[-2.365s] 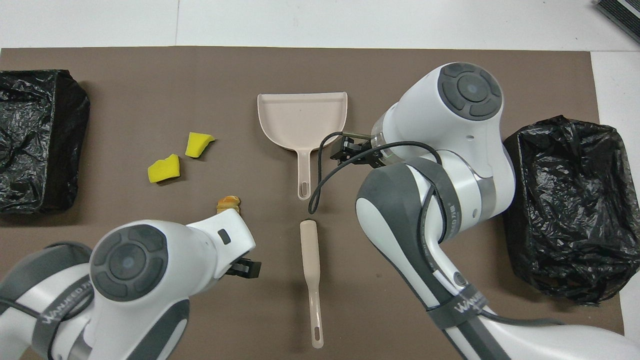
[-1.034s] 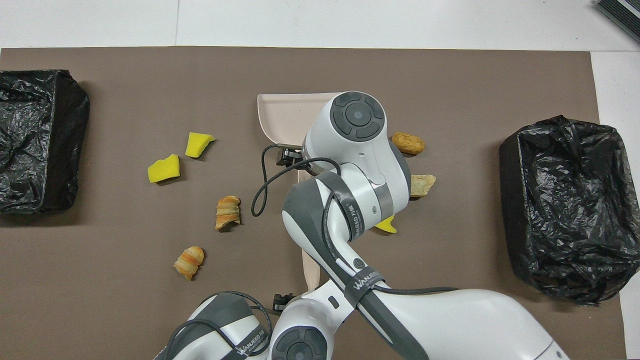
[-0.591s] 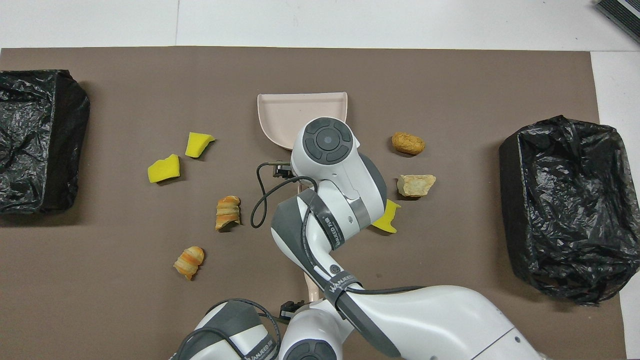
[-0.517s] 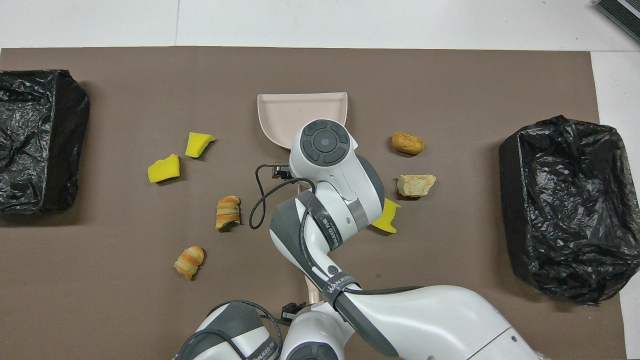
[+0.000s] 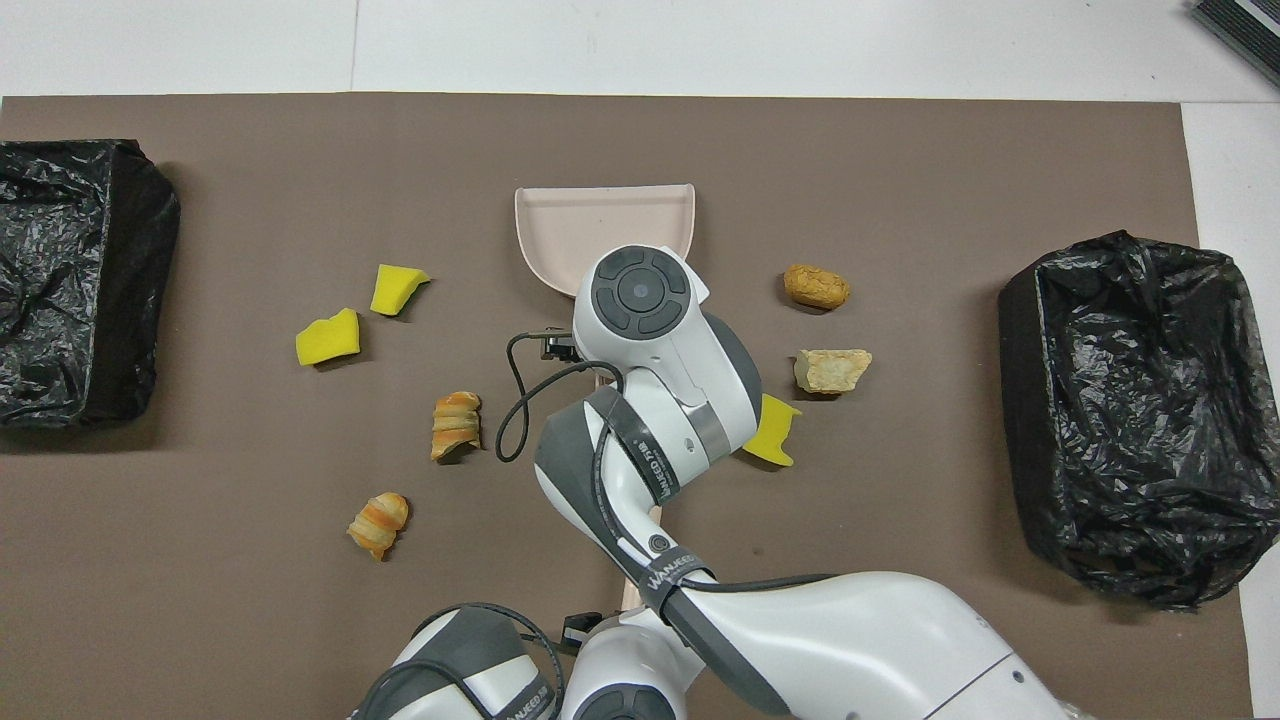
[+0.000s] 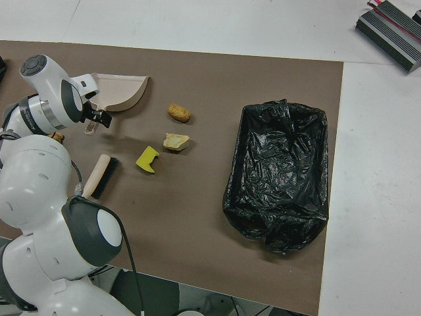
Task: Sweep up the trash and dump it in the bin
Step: 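Grasp the beige brush handle with the left gripper, then lift the brush with the left gripper while the right gripper lifts the dustpan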
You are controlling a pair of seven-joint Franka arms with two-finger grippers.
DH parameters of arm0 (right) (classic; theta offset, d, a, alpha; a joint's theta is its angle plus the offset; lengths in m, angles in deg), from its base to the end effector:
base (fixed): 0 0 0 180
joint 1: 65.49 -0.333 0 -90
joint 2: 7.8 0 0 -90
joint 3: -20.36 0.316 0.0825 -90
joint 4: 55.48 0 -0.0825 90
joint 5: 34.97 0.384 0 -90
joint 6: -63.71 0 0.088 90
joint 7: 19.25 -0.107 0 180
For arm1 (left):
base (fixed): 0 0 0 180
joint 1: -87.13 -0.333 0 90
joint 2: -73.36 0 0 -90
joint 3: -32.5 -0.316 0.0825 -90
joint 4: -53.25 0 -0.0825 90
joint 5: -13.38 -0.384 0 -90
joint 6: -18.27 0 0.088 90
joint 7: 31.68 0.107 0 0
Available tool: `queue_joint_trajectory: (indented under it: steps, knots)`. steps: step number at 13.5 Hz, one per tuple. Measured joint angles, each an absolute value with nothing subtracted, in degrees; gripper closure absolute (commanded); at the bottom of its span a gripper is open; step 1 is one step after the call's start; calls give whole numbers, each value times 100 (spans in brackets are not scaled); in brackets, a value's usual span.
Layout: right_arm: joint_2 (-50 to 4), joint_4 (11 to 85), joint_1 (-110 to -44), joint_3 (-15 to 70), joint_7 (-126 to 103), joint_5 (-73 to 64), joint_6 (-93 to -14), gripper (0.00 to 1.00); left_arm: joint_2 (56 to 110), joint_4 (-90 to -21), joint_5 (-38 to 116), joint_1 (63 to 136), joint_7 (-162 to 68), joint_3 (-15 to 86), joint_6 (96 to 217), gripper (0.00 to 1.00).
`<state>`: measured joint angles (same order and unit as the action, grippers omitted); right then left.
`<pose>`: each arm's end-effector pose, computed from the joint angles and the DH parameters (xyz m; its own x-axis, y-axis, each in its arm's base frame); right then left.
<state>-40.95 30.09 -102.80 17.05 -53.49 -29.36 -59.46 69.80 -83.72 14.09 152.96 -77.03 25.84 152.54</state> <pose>0.5860 0.4086 0.3410 0.9984 -0.0454 0.0337 -0.0422 -0.9952 -0.0886 0.2499 -0.4191 0.3437 0.9730 -0.2307 -0.0013 -0.2306 -0.9728 0.0217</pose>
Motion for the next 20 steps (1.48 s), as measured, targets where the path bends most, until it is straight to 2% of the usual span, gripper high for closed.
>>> queue_joint_trajectory:
  steps: [5,6,7,8,10,15,20]
  knots:
    - [-4111,3009,-10287,1705,-5230,-2956,-5948,11,6872,-8277,1407,15296,-7671,2535,14887,100]
    - [-4111,3009,-10287,1704,-5228,-2958,-5948,19,6786,-8256,1404,15296,-7576,2526,14698,100]
    - [-4111,3009,-10283,1700,-5225,-2962,-5948,33,6667,-8240,1403,15294,-7415,2508,14454,100]
    - [-4111,3009,-10278,1696,-5223,-2968,-5948,42,6528,-8227,1401,15273,-7234,2484,14218,100]
    - [-4111,3009,-10277,1692,-5221,-2970,-5948,50,6189,-8201,1313,15059,-6644,2422,13758,100]
    - [-4111,2978,-10277,1692,-5218,-2971,-5948,51,5330,-8186,943,13447,-4306,2341,13076,100]
    - [-4110,2917,-10262,1684,-5217,-2971,-5948,59,5511,-8021,902,11711,-1599,2322,13111,100]
